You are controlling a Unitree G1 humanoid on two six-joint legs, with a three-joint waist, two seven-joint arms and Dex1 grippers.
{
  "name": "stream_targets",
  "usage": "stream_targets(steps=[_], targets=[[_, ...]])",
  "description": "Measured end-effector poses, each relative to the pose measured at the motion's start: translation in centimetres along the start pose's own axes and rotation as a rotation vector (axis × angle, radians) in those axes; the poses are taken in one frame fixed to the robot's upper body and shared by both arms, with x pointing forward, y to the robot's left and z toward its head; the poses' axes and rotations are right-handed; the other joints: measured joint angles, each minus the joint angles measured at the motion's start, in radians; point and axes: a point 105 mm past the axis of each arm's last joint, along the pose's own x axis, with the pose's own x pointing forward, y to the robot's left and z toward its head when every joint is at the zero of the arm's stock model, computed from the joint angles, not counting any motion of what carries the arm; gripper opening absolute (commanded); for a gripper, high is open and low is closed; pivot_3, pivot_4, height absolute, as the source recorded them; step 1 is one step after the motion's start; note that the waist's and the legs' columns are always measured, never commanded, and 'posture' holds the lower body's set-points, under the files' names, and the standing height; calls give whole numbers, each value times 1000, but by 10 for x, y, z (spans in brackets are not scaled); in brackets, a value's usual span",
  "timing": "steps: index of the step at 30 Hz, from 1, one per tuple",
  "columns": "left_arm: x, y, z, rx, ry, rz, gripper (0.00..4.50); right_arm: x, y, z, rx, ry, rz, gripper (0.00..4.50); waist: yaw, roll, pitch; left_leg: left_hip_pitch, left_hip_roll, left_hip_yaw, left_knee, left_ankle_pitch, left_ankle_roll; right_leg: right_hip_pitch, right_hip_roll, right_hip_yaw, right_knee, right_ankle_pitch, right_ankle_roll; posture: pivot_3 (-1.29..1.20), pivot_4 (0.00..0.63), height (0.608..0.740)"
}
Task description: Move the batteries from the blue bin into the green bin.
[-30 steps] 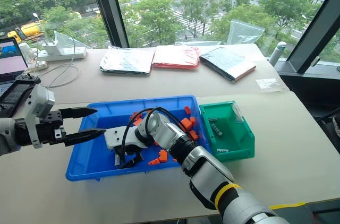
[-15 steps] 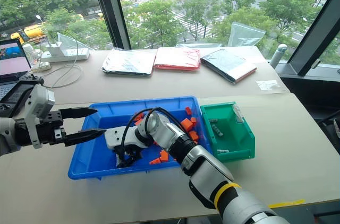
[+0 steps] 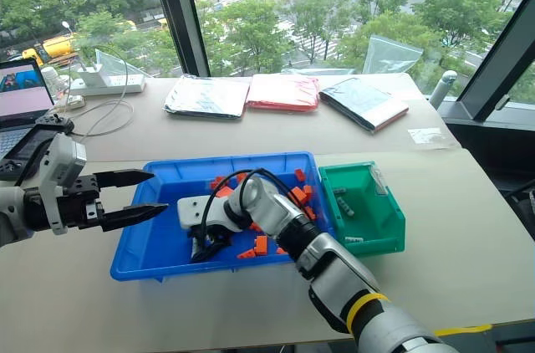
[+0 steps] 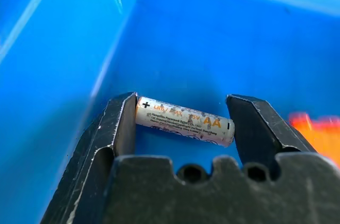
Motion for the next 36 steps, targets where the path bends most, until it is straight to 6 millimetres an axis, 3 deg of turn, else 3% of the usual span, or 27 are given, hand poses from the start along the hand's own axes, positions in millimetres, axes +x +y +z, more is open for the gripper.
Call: stream_targets(steps=[4,14,16,20,22,26,30,32,35,36], targets=[[2,-1,-1,-9,-15,-7,4500,-39,3,-17,143,-47,-104,2470,7,-1,1,-4,0,1,0,0,0,-2,0,-1,-2,0,0,0,150,740],[14,-10,0,-11,-35,-81,4500,-129,-5,-6,292,-177,-466,2470,11,-1,3,-8,0,2,1,0,1,-2,1,-1,-6,0,0,0,150,740],[21,-17,0,-16,-46,-131,4500,-159,-2,0,333,-217,-570,2470,16,-1,4,-10,-1,2,1,0,1,-2,0,-2,-7,0,0,0,150,740],[29,-27,1,-18,-51,-204,4500,-247,14,-8,401,-176,-866,2470,31,0,5,-11,-2,2,1,-2,3,-1,1,-1,-10,1,1,0,150,740],[29,-28,1,-13,-53,-214,4500,-266,28,-22,443,-86,-935,2470,34,0,5,-11,-1,3,1,-3,6,-1,1,-1,-11,1,1,0,150,740],[31,-30,2,-4,-58,-229,4500,-280,63,-65,604,109,-973,2470,29,1,6,-11,-1,6,1,-3,6,-1,1,1,-11,1,1,0,150,740],[32,-31,1,1,-62,-238,4500,-275,74,-71,627,137,-962,2470,15,1,6,-10,-1,6,1,-3,7,0,2,2,-11,1,1,0,150,740],[32,-31,1,1,-61,-242,4500,-273,76,-76,638,160,-970,3473,13,1,6,-10,-1,6,1,-2,7,1,2,2,-11,1,1,0,150,740],[32,-31,1,1,-62,-242,4500,-269,80,-89,661,209,-972,4379,14,1,7,-10,-2,6,2,-2,7,1,2,2,-11,1,1,0,150,740],[32,-31,1,1,-62,-242,4500,-268,80,-90,660,211,-974,4449,14,1,7,-10,-2,6,2,-2,7,1,2,2,-11,1,1,0,150,740]])
